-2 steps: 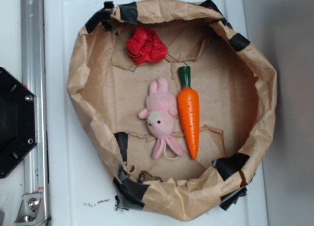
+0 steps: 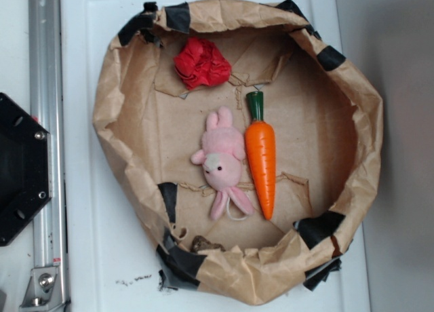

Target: Grab the rock.

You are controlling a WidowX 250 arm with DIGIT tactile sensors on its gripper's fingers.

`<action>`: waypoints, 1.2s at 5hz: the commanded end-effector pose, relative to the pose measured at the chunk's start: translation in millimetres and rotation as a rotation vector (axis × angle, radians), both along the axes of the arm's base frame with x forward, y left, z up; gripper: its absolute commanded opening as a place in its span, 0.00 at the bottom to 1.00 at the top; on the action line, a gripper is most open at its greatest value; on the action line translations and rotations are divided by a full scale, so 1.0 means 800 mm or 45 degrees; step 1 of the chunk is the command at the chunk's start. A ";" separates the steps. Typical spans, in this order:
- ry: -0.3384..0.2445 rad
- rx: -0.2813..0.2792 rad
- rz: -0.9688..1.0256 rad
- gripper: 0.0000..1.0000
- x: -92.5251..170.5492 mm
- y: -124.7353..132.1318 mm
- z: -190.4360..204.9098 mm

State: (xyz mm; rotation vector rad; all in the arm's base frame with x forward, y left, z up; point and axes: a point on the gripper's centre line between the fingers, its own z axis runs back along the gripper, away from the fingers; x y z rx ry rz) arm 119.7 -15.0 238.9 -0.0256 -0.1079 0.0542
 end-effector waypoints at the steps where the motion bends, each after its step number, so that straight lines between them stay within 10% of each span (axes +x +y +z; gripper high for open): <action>1: -0.030 0.001 0.456 1.00 0.084 0.018 -0.041; 3: 0.119 -0.474 0.765 1.00 0.147 0.001 -0.148; 6: 0.310 -0.394 0.698 1.00 0.135 -0.078 -0.222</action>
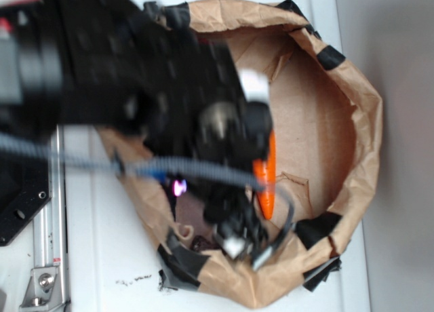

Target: Grab the rock.

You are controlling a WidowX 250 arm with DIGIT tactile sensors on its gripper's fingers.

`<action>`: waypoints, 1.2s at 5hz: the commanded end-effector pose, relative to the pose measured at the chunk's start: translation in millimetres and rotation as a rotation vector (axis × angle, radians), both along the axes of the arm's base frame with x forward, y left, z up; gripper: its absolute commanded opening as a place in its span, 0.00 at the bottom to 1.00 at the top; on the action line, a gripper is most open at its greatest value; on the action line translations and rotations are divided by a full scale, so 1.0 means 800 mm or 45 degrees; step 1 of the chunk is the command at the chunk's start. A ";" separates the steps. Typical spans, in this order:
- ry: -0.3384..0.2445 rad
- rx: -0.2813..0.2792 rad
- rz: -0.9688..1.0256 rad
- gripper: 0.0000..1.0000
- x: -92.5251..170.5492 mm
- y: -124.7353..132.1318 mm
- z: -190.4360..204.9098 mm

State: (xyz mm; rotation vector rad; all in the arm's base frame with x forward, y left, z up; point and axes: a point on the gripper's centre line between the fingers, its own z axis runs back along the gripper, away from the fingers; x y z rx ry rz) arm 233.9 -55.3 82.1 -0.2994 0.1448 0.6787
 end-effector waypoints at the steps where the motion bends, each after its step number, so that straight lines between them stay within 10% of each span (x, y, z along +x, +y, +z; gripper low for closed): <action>1: -0.031 0.030 -0.136 1.00 -0.007 -0.045 -0.052; 3: 0.017 -0.070 -0.159 0.91 -0.026 -0.064 -0.082; 4: 0.031 -0.099 -0.172 0.00 -0.034 -0.076 -0.078; 6: -0.057 -0.068 -0.191 0.00 -0.028 -0.068 -0.052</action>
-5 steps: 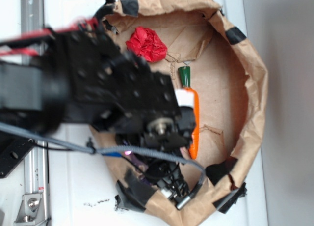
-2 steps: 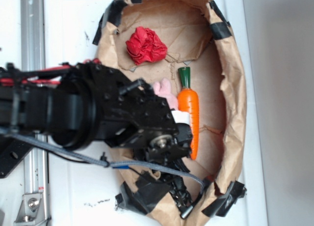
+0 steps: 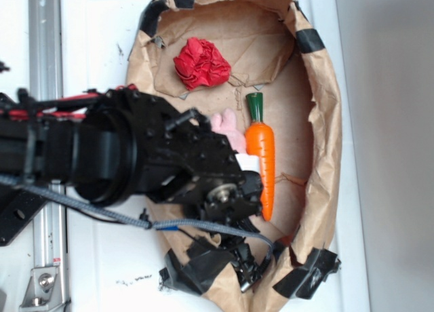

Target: Grab the rock.

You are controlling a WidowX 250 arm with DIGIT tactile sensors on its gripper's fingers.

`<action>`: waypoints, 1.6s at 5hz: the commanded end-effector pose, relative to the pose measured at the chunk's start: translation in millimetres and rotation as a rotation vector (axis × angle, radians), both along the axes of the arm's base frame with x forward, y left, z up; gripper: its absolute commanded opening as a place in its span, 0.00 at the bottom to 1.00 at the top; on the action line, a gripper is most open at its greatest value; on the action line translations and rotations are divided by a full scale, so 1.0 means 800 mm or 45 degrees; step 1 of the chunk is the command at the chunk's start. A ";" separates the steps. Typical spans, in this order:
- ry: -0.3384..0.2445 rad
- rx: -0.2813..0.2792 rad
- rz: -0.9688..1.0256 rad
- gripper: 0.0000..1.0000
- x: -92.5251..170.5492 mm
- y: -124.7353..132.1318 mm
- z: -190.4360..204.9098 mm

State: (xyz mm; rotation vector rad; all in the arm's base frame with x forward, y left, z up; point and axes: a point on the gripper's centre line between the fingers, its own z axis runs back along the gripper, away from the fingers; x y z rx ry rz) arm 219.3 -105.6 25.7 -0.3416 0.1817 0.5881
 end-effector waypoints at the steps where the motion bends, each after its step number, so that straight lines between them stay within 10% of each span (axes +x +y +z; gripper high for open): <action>1: -0.130 0.029 -0.062 0.00 0.000 0.012 0.038; 3: -0.323 0.186 0.043 0.00 0.035 0.081 0.108; 5: -0.351 0.223 0.107 0.00 0.047 0.105 0.133; 6: -0.234 0.186 0.112 1.00 0.041 0.093 0.110; 8: 0.035 0.157 0.049 1.00 0.002 0.031 0.056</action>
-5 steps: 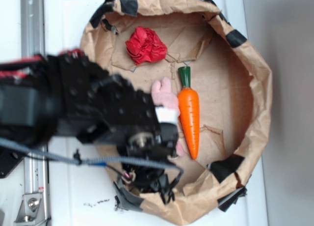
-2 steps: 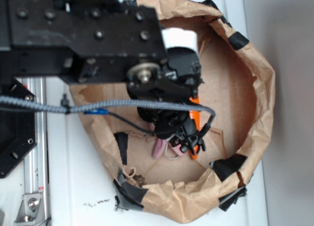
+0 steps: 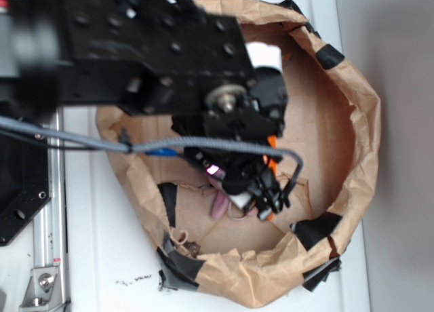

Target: Grab the rock.

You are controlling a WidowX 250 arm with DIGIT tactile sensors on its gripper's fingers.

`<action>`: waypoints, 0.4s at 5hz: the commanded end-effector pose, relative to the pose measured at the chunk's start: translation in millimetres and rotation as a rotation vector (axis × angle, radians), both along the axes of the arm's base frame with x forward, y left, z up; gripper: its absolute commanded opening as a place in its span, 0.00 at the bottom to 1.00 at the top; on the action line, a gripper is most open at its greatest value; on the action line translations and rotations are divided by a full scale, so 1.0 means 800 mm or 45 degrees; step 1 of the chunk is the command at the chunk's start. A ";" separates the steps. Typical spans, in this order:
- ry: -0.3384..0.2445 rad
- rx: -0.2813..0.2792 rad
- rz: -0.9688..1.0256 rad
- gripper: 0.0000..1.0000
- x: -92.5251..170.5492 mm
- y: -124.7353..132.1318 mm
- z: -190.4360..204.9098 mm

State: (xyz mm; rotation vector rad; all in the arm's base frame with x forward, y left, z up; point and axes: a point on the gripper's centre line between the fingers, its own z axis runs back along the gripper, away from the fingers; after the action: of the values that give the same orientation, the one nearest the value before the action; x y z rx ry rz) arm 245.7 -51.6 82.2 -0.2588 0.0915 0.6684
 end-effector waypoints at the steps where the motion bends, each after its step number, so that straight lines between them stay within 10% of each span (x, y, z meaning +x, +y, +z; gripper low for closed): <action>1: 0.151 0.002 -0.121 1.00 -0.046 -0.059 -0.035; 2: 0.218 -0.018 -0.191 1.00 -0.062 -0.084 -0.054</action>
State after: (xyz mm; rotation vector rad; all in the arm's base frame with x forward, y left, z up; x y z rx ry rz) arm 211.6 -105.8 31.8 -0.1991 0.2772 0.5924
